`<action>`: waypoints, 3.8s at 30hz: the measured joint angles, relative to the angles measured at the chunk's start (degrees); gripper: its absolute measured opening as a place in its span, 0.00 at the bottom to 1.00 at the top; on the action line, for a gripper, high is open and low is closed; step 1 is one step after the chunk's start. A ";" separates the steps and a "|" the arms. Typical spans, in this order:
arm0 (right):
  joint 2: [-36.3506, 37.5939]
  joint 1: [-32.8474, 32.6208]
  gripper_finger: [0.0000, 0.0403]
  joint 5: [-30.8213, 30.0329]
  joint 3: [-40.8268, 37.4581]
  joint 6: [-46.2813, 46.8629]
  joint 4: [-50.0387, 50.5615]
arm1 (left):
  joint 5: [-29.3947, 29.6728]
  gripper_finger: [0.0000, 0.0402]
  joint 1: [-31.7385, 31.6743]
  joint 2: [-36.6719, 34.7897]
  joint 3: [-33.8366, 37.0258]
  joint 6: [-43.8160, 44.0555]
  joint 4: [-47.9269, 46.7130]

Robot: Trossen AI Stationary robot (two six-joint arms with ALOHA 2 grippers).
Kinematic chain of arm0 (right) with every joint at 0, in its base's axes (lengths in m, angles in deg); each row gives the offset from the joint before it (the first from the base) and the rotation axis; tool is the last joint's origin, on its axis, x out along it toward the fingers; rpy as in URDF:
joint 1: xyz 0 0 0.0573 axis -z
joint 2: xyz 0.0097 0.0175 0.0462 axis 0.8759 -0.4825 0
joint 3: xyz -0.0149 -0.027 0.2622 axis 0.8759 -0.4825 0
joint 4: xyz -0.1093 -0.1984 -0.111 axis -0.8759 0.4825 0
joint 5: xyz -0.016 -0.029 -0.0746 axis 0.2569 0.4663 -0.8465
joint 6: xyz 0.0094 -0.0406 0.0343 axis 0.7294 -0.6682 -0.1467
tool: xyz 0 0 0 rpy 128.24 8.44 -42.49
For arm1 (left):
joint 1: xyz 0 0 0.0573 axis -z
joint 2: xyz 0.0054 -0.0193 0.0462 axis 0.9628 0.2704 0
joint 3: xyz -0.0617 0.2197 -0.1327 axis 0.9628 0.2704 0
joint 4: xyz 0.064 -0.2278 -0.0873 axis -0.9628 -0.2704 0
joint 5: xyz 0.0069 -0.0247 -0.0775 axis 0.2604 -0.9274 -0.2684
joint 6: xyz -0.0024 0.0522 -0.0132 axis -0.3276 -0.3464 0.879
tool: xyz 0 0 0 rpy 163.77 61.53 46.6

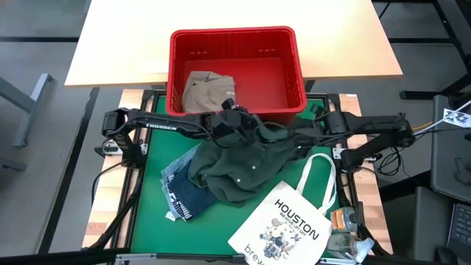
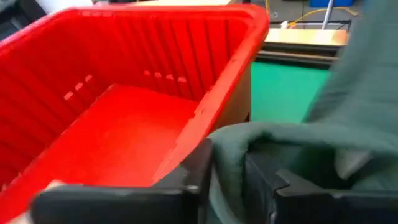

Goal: Fold Laundry from Bin
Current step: Fold the dark green polo shirt

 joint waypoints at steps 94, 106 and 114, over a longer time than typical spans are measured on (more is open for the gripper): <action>4.84 13.82 0.01 11.49 -8.61 -3.40 0.16 | -14.49 0.00 32.59 -6.09 10.23 28.39 -17.34; 4.84 13.82 0.01 14.07 1.47 -3.41 0.16 | -14.16 0.00 39.67 -31.53 9.99 41.42 -44.69; 6.29 14.40 0.01 16.56 5.22 -3.38 0.05 | -15.04 0.00 45.90 -35.18 9.99 57.20 -61.80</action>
